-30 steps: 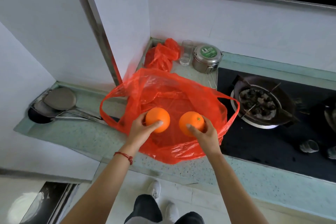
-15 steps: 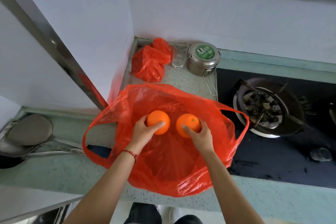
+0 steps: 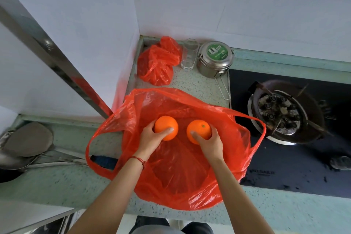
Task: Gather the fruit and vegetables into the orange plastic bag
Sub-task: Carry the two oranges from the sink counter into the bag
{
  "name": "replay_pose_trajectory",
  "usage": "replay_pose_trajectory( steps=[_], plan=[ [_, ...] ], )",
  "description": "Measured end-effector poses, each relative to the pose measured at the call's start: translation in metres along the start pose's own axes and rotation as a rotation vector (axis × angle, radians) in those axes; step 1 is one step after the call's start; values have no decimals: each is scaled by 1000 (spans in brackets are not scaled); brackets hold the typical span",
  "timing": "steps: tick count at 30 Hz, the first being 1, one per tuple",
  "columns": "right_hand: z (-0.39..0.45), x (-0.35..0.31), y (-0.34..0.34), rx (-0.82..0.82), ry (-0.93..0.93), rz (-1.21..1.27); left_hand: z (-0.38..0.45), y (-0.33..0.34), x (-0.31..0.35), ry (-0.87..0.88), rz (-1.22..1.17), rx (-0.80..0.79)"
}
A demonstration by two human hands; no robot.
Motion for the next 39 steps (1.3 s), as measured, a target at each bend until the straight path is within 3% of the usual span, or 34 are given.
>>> replay_pose_trajectory(
  steps=[18, 23, 29, 39],
  plan=[
    [-31, 4, -16, 35, -110, 2, -33, -12, 0, 141, 34, 26],
    [-51, 4, -25, 89, -189, -50, -55, -11, 11, 355, 208, 106],
    [-83, 5, -48, 177, -357, -291, -77, 14, 30, 566, 405, 20],
    [-133, 71, -132, 390, -225, -527, -126, 94, 55, 925, 783, -130]
  ],
)
Point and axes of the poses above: each hand's wrist, its own z-axis towards the middle knuckle, its own y-axis out of the palm, x = y × z, the point moved 6 cm from there along z, towards the middle knuckle, and after that the axes turned 6 degrees about z, right-handed, at the moved point
